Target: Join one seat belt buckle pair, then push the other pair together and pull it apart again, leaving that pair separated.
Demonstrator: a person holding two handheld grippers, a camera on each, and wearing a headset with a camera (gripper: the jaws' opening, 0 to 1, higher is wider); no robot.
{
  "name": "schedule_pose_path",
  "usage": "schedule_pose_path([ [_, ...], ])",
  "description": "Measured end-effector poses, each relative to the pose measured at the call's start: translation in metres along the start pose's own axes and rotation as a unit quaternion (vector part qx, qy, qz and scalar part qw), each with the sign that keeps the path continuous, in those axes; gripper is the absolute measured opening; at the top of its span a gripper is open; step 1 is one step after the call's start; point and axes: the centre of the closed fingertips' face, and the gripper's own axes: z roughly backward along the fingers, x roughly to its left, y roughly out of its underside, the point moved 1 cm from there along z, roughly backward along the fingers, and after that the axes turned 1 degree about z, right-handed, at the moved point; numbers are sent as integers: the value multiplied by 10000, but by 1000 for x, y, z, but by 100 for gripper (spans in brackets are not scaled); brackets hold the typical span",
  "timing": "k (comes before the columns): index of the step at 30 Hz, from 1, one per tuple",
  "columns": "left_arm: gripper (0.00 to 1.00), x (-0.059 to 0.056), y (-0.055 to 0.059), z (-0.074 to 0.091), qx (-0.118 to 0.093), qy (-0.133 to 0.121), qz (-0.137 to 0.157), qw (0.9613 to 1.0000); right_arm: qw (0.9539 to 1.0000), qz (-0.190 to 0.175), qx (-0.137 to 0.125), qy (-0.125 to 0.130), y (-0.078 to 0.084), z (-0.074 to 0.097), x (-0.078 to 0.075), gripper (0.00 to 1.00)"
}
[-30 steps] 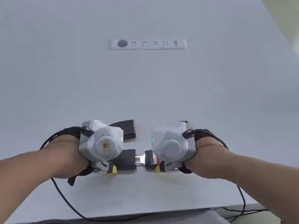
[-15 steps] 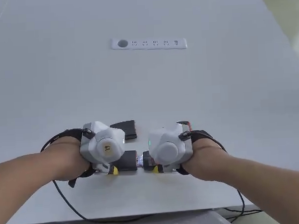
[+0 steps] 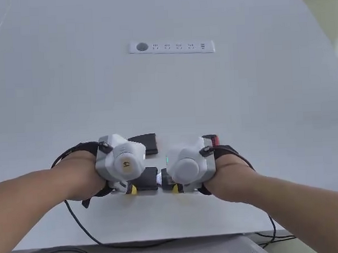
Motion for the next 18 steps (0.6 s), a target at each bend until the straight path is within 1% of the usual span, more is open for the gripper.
schedule_pose_path([
  [1,31,0,0,0,4,0,-6,10000,10000,-3,-5,-2,0,0,0,29],
  [2,31,0,1,0,26,0,-9,10000,9993,-196,-273,-137,-11,-7,8,29],
  [3,31,0,1,0,4,-2,4,10000,9999,61,-50,-70,-3,-4,3,29],
  [13,31,-1,1,0,2,-23,30,10000,10000,43,-24,-59,1,-3,-1,29],
  [18,31,-1,1,0,0,-24,34,10000,10000,47,-22,-55,1,-2,-1,29],
])
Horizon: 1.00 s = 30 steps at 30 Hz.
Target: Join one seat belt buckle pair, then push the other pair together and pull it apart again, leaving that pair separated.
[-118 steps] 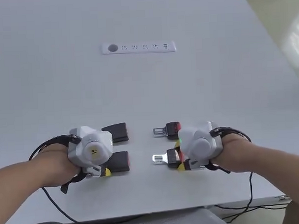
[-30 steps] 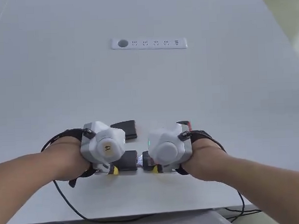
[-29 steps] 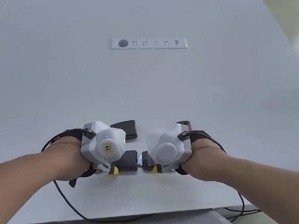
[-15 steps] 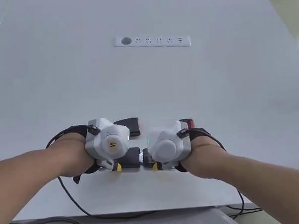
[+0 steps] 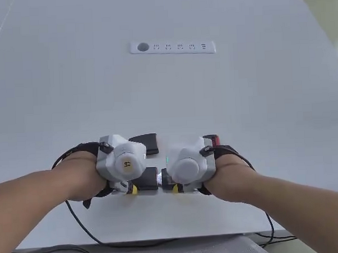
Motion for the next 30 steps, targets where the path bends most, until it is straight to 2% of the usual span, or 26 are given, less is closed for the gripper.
schedule_pose_path([
  [7,31,0,1,1,86,-30,34,10000,9999,124,-24,-15,2,2,0,29],
  [12,30,1,3,2,-119,-13,218,9997,9999,129,-64,-39,2,3,0,29],
  [30,30,1,3,3,-261,24,294,9992,10000,16,-82,-35,0,4,2,29],
])
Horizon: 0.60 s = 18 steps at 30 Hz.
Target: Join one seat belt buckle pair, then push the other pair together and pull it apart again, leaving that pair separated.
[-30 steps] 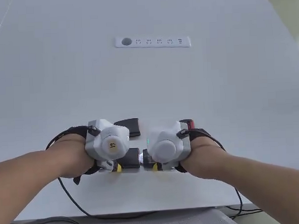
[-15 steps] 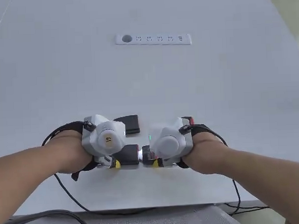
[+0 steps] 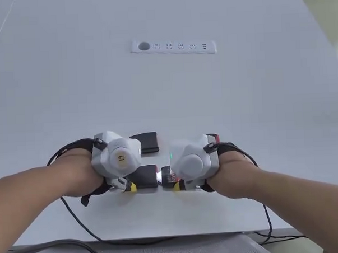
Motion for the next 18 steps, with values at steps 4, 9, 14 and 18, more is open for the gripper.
schedule_pose_path([
  [4,30,0,0,0,-25,17,16,10000,10000,-42,-27,-6,0,-1,0,29],
  [9,30,0,-1,0,-35,11,38,10000,10000,-56,-36,3,1,-1,-1,29],
  [14,30,0,-1,0,-54,-26,64,10000,9999,-83,-68,0,1,-1,-1,30],
  [18,30,0,-1,-1,-36,-16,61,10000,9999,-91,-119,10,1,0,0,30],
])
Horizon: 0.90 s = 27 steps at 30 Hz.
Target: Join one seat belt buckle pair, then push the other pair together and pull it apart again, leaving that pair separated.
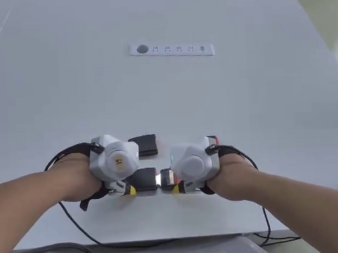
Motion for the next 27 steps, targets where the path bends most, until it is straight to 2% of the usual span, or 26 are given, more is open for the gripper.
schedule_pose_path([
  [8,31,-1,0,-1,28,-55,15,10000,9998,151,-69,70,0,0,1,31],
  [12,32,-1,-1,-1,86,-66,15,9999,9998,134,-144,68,0,0,1,32],
  [20,33,-2,0,-1,53,-83,51,9999,9997,124,-222,61,-3,1,2,32],
  [27,33,-3,0,5,48,-165,15,9999,9995,114,-292,68,-8,1,6,38],
])
